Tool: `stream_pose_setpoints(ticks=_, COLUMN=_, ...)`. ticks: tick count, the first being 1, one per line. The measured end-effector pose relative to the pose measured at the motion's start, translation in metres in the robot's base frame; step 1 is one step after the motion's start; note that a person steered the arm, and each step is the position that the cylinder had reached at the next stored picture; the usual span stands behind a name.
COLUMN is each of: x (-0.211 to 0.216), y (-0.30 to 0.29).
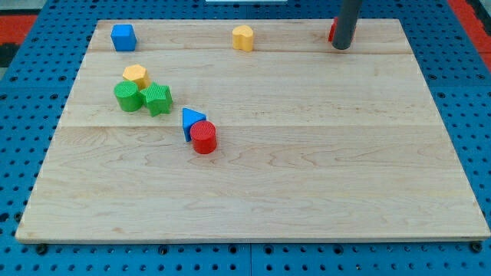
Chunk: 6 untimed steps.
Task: Point your arm at the yellow heart
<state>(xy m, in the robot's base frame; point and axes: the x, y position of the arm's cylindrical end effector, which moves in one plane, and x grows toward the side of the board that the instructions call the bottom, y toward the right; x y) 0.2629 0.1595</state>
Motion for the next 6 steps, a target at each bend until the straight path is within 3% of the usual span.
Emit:
stream_pose_setpoints(ticks=2, x=0.006, y=-0.002)
stream_pose_setpoints(ticks=4, x=0.099, y=-0.043)
stream_pose_setpoints(ticks=5, x=0.080, y=-0.123)
stream_pose_setpoints(ticks=6, x=0.026, y=-0.133)
